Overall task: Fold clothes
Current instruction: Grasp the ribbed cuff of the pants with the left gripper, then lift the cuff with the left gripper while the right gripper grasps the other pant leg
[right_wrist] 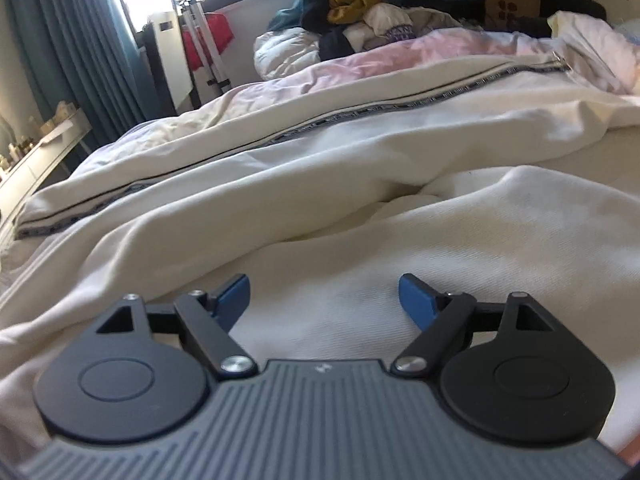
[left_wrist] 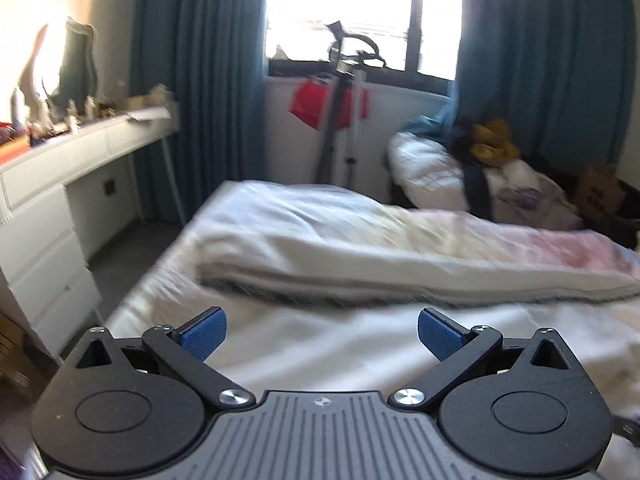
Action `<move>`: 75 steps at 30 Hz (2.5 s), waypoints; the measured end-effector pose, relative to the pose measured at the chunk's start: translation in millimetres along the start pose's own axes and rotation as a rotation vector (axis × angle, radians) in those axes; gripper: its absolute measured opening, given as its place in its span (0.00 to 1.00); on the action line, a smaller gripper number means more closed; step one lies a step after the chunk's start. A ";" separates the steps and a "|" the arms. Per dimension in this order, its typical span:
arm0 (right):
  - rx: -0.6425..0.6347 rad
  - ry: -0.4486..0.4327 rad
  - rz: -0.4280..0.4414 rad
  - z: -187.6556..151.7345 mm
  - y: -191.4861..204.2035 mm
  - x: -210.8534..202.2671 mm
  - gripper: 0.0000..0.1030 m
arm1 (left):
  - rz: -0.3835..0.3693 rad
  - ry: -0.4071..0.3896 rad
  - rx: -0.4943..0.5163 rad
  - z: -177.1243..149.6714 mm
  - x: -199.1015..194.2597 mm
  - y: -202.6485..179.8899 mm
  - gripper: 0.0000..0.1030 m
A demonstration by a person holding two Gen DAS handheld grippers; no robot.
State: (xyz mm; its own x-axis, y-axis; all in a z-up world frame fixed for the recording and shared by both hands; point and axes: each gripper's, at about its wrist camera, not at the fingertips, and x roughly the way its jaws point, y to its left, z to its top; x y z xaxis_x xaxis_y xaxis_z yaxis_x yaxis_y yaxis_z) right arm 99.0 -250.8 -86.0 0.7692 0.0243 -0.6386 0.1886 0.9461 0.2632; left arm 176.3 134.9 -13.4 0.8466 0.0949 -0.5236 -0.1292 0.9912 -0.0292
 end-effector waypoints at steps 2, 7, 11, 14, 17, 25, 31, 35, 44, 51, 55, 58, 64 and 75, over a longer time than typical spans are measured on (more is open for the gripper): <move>0.012 -0.007 -0.002 1.6 -3.7 3.2 0.81 | 0.013 0.001 -0.007 15.7 22.3 19.6 1.00; 0.053 0.008 -0.003 5.7 -13.7 17.5 0.81 | 0.050 0.116 -0.067 48.7 90.7 70.7 1.00; 0.071 0.011 0.002 9.1 -16.2 25.4 0.83 | 0.036 0.225 -0.121 56.1 132.3 101.1 0.99; 0.077 0.011 -0.001 11.0 -16.3 30.2 0.83 | 0.010 0.300 -0.133 51.8 155.1 112.6 0.95; 0.067 0.005 -0.007 11.0 -14.9 31.9 0.83 | -0.006 0.280 -0.182 45.4 161.2 118.8 0.82; 0.056 0.005 -0.017 10.2 -13.3 29.2 0.82 | 0.070 0.174 -0.146 70.5 155.1 95.7 0.44; 0.070 0.004 -0.010 11.9 -15.2 28.1 0.81 | 0.142 0.147 -0.132 103.7 170.5 82.2 0.40; 0.075 -0.001 -0.006 12.5 -16.8 27.9 0.81 | 0.168 0.178 -0.146 96.4 196.7 83.8 0.44; 0.052 -0.003 -0.007 13.3 -13.9 29.5 0.83 | 0.143 0.202 -0.220 79.1 179.1 103.3 0.80; 0.064 -0.019 -0.002 14.8 -17.5 18.7 0.81 | 0.031 0.185 -0.221 66.8 81.7 103.2 0.90; 0.073 -0.035 -0.002 15.7 -20.7 8.4 0.81 | -0.038 0.178 -0.331 43.8 10.3 107.0 0.93; 0.088 -0.053 0.000 16.7 -26.0 -0.6 0.81 | -0.115 0.207 -0.463 18.3 -37.3 113.4 0.93; 0.141 -0.054 -0.023 15.4 -40.7 -10.0 0.81 | -0.154 0.265 -0.659 -40.8 -100.2 115.6 0.93; 0.376 -0.070 0.059 16.5 -96.1 -57.1 0.81 | -0.175 0.414 -0.906 -108.7 -78.3 124.2 0.85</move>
State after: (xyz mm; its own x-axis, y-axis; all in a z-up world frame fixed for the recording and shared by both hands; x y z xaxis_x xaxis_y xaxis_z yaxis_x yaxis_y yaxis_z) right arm 47.1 -348.4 -62.9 0.8227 0.0405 -0.5671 0.3439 0.7588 0.5532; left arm 37.9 240.6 -68.6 0.6680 -0.2549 -0.6991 -0.5091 0.5286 -0.6792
